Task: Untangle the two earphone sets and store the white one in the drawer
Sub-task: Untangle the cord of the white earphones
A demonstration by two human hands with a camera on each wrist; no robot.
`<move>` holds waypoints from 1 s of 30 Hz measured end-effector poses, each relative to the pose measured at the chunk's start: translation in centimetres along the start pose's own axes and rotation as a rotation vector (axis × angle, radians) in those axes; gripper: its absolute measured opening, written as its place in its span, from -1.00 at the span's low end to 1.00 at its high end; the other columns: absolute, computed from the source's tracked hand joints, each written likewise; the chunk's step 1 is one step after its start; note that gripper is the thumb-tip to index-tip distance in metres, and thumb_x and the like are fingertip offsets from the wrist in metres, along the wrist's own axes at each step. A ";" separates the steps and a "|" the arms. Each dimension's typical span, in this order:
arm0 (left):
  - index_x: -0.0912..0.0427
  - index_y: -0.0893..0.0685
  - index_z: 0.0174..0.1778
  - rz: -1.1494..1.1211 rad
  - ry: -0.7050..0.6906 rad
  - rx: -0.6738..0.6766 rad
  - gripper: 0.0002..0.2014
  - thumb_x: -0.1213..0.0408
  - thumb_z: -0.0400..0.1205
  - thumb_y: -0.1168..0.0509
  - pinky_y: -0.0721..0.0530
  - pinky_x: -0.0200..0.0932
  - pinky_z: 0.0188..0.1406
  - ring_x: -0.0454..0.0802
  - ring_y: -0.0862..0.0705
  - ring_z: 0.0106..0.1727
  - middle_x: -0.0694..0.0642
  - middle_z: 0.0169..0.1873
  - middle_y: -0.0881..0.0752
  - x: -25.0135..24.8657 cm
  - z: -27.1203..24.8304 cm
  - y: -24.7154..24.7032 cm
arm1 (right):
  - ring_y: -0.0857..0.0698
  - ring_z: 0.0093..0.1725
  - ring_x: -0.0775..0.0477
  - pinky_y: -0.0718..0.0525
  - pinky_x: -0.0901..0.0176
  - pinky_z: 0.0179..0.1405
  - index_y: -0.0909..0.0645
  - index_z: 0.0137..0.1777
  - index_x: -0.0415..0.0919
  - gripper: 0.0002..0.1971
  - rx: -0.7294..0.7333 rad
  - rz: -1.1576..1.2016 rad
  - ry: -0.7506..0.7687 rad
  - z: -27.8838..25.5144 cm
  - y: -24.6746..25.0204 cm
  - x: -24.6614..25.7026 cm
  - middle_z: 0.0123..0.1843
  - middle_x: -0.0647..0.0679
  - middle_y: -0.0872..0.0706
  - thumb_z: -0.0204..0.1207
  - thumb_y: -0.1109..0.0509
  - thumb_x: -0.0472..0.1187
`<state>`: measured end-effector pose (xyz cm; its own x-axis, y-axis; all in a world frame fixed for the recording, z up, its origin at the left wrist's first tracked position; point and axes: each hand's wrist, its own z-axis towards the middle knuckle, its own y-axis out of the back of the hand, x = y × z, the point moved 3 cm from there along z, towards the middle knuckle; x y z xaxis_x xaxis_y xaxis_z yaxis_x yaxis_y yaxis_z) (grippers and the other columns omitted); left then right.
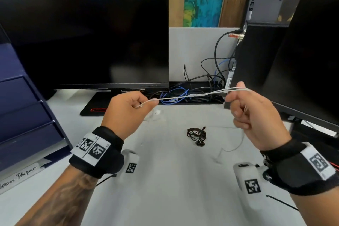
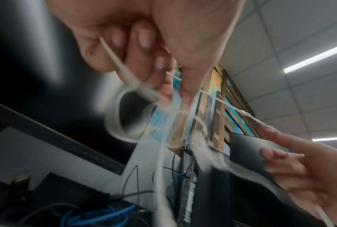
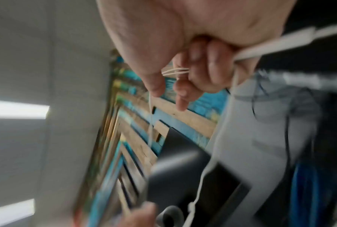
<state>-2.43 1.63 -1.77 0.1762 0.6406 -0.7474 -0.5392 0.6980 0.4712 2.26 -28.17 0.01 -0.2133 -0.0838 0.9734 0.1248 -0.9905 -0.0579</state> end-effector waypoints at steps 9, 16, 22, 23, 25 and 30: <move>0.15 -0.73 -0.37 -0.024 0.009 -0.075 -0.73 0.08 0.57 -0.49 -0.50 -0.42 -0.47 -0.23 -0.53 -0.49 -0.06 -0.53 -0.64 0.7 1.4 2.9 | -0.63 -0.34 0.29 -0.49 0.52 -0.32 -0.73 -0.24 -0.10 -0.80 -0.028 -0.590 0.249 0.7 1.7 0.3 -0.35 0.21 -0.75 0.62 -0.47 -0.10; 0.13 -0.81 -0.21 -0.467 0.140 0.169 -0.74 0.41 0.69 -0.27 -0.48 -0.16 -0.49 -0.09 -0.38 -0.47 0.01 -0.52 -0.41 0.2 1.0 1.7 | -0.62 -0.25 0.15 -0.60 0.28 -0.16 -0.73 -0.08 0.09 -0.90 0.086 -0.598 0.210 0.4 0.9 -0.8 -0.24 0.07 -0.71 0.63 -0.45 -0.15; 0.22 -0.82 -0.13 -0.503 0.073 0.273 -0.77 0.48 0.68 -0.26 -0.57 -0.12 -0.45 -0.06 -0.44 -0.46 -0.06 -0.52 -0.59 -3.7 -1.5 -1.5 | -0.56 0.47 0.23 -0.52 0.13 0.48 -0.47 0.54 0.14 -0.46 0.330 -0.397 0.218 -2.1 -3.0 -1.7 0.47 0.30 -0.59 0.58 -0.50 0.08; 0.18 -0.83 -0.14 -0.476 0.037 0.297 -0.74 0.50 0.68 -0.25 -0.60 -0.10 -0.43 -0.07 -0.48 -0.45 -0.05 -0.46 -0.65 -4.4 -2.2 -2.1 | -0.54 0.51 0.23 -0.50 0.16 0.48 -0.41 0.58 0.15 -0.37 0.392 -0.349 0.208 -2.9 -4.0 -1.9 0.50 0.31 -0.57 0.53 -0.50 0.16; 0.13 -0.83 -0.12 -0.428 -0.030 0.361 -0.76 0.48 0.68 -0.28 -0.63 -0.12 -0.38 -0.12 -0.56 -0.43 0.00 -0.31 -0.76 -5.6 -3.4 -3.3 | -0.55 0.50 0.22 -0.50 0.22 0.48 -0.33 0.62 0.19 -0.25 0.503 -0.336 0.164 -4.5 -5.8 -2.6 0.47 0.29 -0.61 0.48 -0.56 0.19; 0.19 -0.82 -0.09 -0.410 -0.082 0.352 -0.83 0.46 0.67 -0.33 -0.57 -0.32 -0.35 -0.23 -0.59 -0.40 -0.01 -0.24 -0.80 -5.3 -3.8 -4.1 | -0.81 -0.08 -0.12 -0.74 -0.01 0.07 -0.61 0.31 -0.04 -0.72 0.446 -0.159 0.055 -4.4 -6.3 -3.4 -0.21 -0.12 -0.81 0.67 -0.43 -0.33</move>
<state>-4.29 -5.84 -1.54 0.3849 0.3062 -0.8707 -0.1070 0.9518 0.2875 -2.09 -22.08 -3.93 -0.3129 0.0471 0.9486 0.4878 -0.8490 0.2031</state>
